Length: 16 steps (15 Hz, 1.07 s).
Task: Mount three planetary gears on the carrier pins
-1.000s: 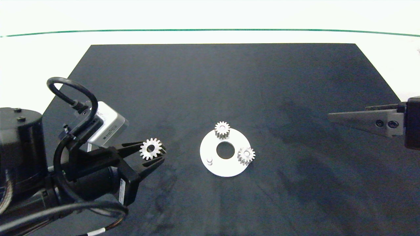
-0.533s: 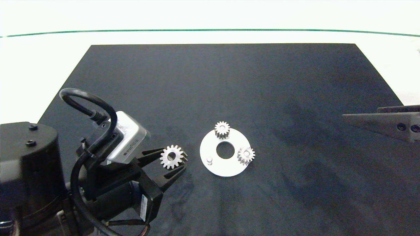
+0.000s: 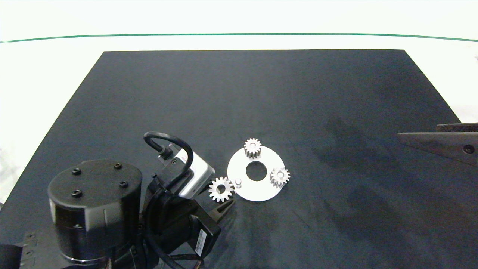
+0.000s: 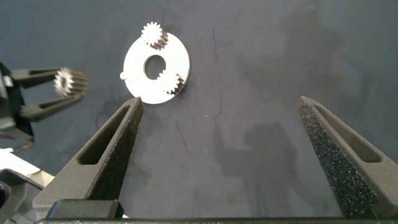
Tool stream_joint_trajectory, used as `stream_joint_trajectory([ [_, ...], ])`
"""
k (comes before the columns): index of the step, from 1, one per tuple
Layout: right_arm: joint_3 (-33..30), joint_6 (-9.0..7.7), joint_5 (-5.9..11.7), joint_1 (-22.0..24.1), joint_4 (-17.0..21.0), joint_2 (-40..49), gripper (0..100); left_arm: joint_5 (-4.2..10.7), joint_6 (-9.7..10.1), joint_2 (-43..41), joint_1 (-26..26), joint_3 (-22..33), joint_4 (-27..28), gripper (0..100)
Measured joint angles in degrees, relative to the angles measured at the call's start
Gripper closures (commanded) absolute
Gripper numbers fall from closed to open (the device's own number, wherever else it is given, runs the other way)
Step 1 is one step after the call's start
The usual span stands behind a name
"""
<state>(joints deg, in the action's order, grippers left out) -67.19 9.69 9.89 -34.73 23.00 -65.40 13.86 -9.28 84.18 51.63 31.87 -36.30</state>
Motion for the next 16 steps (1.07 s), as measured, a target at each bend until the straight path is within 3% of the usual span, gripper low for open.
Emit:
stream_joint_trajectory([
  [4,0.3,0.01,-0.02,0.0,0.0,1.2,0,0.44,0.00,3.9,1.0,-0.4,-4.9,78],
  [16,1.6,0.00,0.00,-0.1,0.1,3.7,0,1.66,-0.22,14.1,0.2,5.7,-7.7,78],
])
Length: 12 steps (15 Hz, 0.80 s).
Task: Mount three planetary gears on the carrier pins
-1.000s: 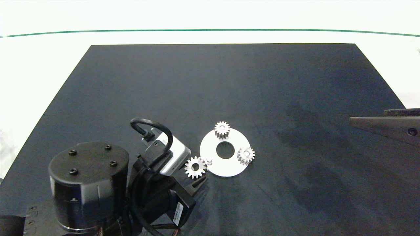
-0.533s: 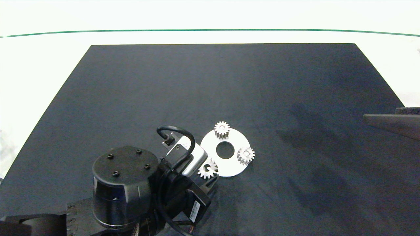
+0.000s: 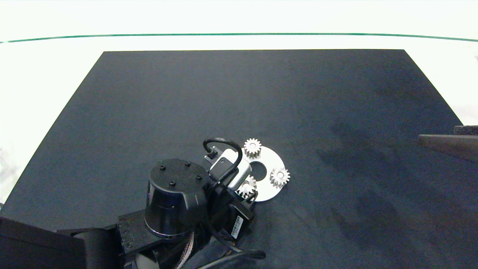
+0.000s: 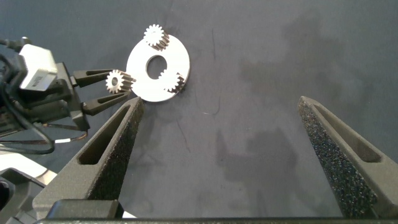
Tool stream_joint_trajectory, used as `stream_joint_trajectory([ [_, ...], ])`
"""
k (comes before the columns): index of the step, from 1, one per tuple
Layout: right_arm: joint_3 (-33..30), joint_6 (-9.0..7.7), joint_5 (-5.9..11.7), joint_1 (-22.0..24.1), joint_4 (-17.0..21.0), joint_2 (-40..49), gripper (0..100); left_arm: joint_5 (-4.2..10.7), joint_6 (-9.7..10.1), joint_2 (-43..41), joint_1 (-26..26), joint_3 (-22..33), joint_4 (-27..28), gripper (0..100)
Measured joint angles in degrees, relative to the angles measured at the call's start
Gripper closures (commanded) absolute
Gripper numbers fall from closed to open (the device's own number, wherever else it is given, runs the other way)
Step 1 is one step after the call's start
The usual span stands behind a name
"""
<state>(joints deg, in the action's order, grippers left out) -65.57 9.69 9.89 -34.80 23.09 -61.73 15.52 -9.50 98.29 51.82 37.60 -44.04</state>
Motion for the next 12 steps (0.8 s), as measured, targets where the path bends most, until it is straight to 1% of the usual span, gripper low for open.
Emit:
stream_joint_trajectory([
  [2,0.1,0.00,-0.02,0.0,0.0,0.1,0,0.00,-0.30,0.7,-1.0,0.2,0.0,78],
  [5,0.2,0.01,-0.09,-0.1,0.0,0.1,0,-0.04,-1.48,1.2,-3.5,0.5,-0.1,78],
  [7,0.3,0.01,-0.09,-0.1,0.0,0.1,0,-0.12,-1.77,1.2,-4.8,0.9,0.0,78],
  [12,0.4,0.01,-0.09,-0.1,0.0,-0.1,0,-0.01,-1.83,1.2,-4.8,0.8,0.0,78],
])
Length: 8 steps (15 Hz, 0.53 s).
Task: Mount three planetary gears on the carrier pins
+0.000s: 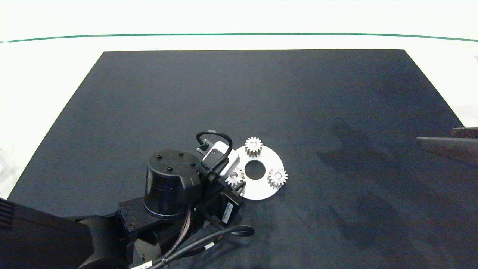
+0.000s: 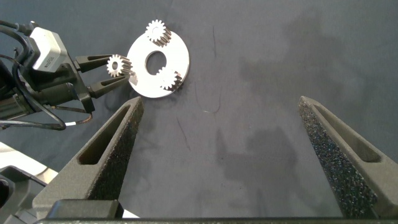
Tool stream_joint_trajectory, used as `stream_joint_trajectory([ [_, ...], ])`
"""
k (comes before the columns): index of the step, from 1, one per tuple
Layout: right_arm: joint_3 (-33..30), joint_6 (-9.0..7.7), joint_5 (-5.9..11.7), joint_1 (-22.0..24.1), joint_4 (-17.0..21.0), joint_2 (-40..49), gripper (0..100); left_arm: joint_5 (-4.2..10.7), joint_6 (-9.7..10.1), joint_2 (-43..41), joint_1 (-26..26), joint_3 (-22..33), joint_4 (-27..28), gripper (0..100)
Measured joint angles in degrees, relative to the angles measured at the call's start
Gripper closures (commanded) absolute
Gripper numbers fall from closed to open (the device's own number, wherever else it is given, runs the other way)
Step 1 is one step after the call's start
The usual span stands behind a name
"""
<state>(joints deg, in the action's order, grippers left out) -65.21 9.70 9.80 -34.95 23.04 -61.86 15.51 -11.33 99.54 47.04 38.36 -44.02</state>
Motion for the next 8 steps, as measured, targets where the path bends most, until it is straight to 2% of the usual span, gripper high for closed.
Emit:
stream_joint_trajectory([
  [8,0.4,0.10,-0.10,0.0,-0.1,0.0,0,-0.02,-0.13,1.3,0.8,0.0,0.2,78],
])
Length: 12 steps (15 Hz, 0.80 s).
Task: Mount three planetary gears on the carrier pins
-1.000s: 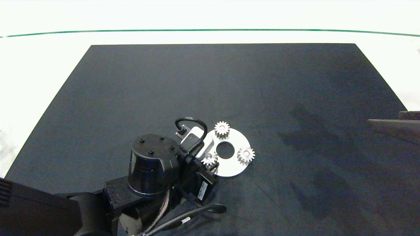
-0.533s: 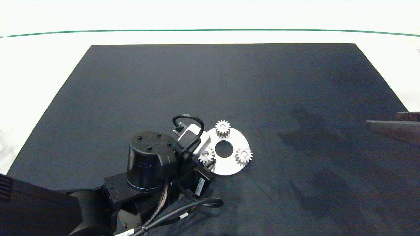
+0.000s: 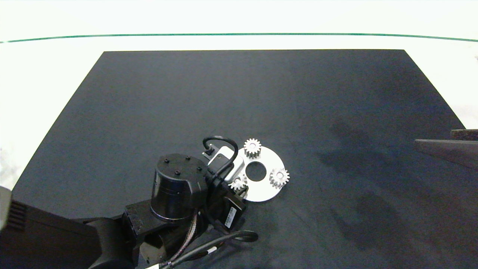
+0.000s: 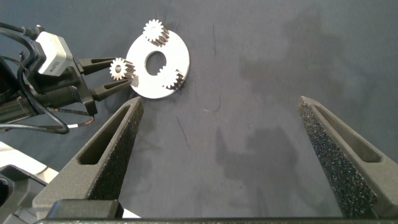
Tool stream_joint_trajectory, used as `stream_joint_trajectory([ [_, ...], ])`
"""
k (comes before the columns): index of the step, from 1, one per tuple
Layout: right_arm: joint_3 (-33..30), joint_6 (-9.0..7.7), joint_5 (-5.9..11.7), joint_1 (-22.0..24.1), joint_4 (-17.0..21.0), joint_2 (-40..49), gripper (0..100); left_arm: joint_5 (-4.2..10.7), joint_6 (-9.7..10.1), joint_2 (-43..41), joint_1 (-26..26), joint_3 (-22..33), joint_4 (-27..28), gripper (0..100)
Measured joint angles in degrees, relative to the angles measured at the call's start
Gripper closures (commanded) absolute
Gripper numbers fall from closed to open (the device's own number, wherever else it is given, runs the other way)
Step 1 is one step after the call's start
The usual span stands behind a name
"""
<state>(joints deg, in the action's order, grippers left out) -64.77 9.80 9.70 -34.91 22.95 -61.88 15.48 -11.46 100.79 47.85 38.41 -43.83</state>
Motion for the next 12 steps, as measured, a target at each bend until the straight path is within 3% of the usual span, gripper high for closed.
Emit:
stream_joint_trajectory([
  [5,0.1,0.00,-0.01,0.0,0.0,0.1,0,-0.05,-0.66,0.7,0.0,0.0,0.0,78],
  [6,0.1,0.00,0.00,0.0,0.0,0.1,0,-0.05,-0.74,0.8,0.0,0.0,0.0,0],
  [12,0.3,0.54,0.00,0.0,-0.1,0.0,0,-0.05,-0.69,-0.1,-0.2,0.1,0.4,0],
])
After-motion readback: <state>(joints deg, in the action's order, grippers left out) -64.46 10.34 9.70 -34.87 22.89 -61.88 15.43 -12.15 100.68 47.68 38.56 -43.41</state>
